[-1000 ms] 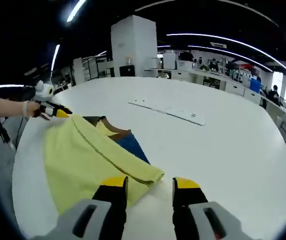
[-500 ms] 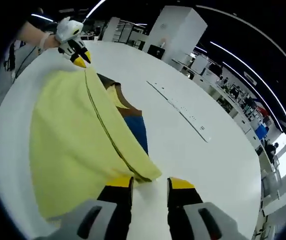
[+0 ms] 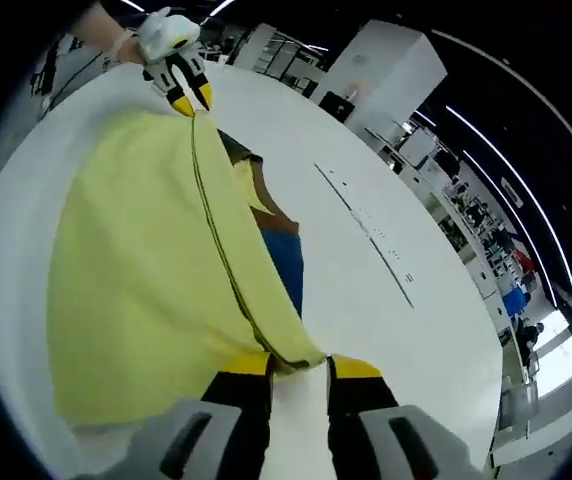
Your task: Fold the garment on the visible template until the final outline fits inside the template.
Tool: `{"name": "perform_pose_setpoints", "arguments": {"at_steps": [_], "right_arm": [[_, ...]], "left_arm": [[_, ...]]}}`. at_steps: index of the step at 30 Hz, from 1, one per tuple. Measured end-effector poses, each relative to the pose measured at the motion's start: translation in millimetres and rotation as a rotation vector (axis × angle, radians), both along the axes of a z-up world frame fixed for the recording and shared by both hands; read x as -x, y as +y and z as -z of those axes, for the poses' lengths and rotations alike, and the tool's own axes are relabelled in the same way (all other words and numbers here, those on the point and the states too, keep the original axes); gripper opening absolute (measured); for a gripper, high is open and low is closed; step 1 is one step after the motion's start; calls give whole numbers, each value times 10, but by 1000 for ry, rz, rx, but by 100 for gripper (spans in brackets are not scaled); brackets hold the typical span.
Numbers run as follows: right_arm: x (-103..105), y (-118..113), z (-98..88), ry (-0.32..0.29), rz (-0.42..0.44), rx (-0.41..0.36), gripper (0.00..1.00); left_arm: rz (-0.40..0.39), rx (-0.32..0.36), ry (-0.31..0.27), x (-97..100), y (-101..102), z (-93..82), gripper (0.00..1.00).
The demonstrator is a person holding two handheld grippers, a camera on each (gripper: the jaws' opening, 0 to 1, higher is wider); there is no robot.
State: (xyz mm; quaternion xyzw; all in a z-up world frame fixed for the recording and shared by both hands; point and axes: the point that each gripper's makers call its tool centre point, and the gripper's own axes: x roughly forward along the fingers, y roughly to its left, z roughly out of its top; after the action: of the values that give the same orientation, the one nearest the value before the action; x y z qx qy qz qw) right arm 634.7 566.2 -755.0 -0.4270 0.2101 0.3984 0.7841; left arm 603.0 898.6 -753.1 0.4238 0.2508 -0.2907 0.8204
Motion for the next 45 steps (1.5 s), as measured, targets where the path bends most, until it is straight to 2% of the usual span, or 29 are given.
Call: {"name": "perform_pose_setpoints", "arguments": {"at_steps": [3, 5, 8, 9, 12, 15, 17, 18, 20, 23, 24, 27, 35, 42, 45], "right_arm": [[-2, 17, -22, -39, -48, 44, 15], [15, 25, -25, -43, -63, 51, 14], [3, 6, -21, -71, -89, 91, 5], [9, 13, -18, -72, -101, 96, 0], [-17, 42, -64, -70, -90, 72, 0], [-105, 51, -142, -76, -47, 24, 0], [-187, 53, -172, -54, 10, -31, 0], [-223, 60, -179, -44, 31, -53, 0], [-324, 85, -191, -35, 76, -97, 0], [-429, 102, -121, -4, 122, -118, 0], [-459, 95, -93, 4, 136, -122, 0], [-483, 72, 46, 74, 191, -147, 0], [-482, 80, 82, 82, 196, -147, 0], [-463, 59, 74, 94, 209, -160, 1], [-453, 53, 46, 119, 238, -207, 12]], "left_arm": [[11, -4, -20, -20, -12, -41, 7], [24, -15, -26, -20, -14, -55, 7], [46, -28, -28, -3, -27, -66, 2], [44, -23, -23, -2, -25, -64, 0], [33, 1, -21, -17, -30, -93, 0], [-49, 111, -6, -88, -13, -162, 0], [-98, 168, 0, -148, 6, -194, 0], [-145, 220, 16, -192, 16, -197, 0], [-206, 268, 41, -265, 46, -154, 0], [-270, 313, 81, -337, 66, -55, 0], [-313, 354, 104, -349, 70, -26, 0], [-369, 415, 143, -362, 77, 22, 0], [-367, 403, 152, -385, 76, 47, 0], [-376, 426, 155, -375, 62, 46, 1], [-385, 430, 151, -366, 89, 28, 11]]}}
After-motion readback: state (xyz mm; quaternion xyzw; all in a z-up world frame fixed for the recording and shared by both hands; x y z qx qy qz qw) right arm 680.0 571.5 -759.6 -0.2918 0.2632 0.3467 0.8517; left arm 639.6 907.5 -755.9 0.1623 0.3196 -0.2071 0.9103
